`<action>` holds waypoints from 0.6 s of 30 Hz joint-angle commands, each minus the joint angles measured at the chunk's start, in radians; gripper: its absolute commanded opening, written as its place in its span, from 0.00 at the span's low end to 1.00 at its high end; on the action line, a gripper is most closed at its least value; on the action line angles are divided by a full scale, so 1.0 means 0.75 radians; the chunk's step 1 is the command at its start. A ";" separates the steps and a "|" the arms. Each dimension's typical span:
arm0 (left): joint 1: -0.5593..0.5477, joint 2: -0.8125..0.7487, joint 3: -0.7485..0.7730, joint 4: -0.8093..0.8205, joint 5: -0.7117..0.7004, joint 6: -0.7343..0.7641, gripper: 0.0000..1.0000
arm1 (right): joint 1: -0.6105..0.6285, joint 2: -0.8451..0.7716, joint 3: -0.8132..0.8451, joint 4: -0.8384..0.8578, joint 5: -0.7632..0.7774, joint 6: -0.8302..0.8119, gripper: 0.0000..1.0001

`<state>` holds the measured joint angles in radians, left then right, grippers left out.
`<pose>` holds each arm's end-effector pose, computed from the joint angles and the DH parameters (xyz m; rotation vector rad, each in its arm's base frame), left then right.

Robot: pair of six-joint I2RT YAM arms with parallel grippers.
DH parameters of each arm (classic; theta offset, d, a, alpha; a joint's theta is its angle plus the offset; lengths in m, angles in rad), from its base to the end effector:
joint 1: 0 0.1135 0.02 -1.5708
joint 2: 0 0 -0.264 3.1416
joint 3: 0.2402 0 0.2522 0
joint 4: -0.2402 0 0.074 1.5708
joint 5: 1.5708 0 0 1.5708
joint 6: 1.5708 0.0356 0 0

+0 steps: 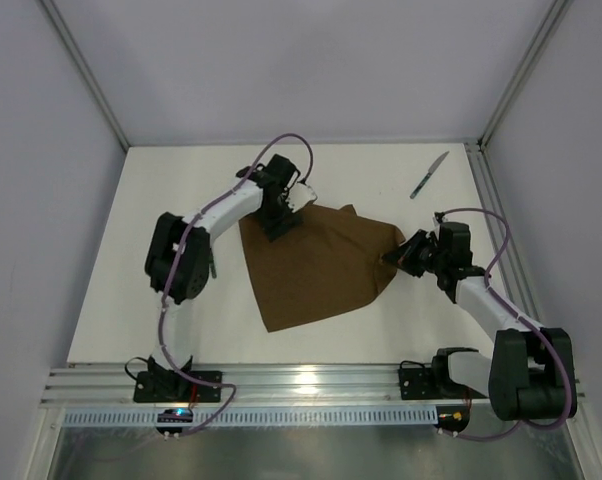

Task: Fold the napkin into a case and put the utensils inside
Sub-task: Pick up the crumpled napkin from the center of the board.

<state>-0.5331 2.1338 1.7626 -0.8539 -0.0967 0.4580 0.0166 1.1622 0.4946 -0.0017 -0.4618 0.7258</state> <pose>0.3876 -0.2247 0.2008 1.3061 2.4659 0.1166 0.2274 0.0196 0.1855 0.5538 2.2502 0.9086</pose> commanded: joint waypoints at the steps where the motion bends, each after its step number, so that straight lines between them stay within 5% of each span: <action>1: -0.056 -0.378 -0.193 -0.264 0.405 0.215 0.79 | -0.002 -0.042 -0.017 0.037 -0.045 -0.037 0.04; 6: -0.199 -0.687 -0.615 -0.371 0.395 0.322 0.81 | -0.002 -0.050 -0.015 0.025 -0.057 -0.053 0.04; 11: -0.526 -0.795 -0.950 -0.148 0.248 0.177 0.84 | -0.004 -0.054 -0.009 0.010 -0.043 -0.080 0.04; 18: -0.598 -0.814 -1.109 0.138 0.192 0.103 0.79 | -0.002 -0.046 -0.017 -0.026 -0.039 -0.098 0.04</action>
<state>-0.9874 1.5421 0.9360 -0.9047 0.0875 0.5743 0.0166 1.1450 0.4789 -0.0074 -0.4858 0.6788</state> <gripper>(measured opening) 0.795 0.042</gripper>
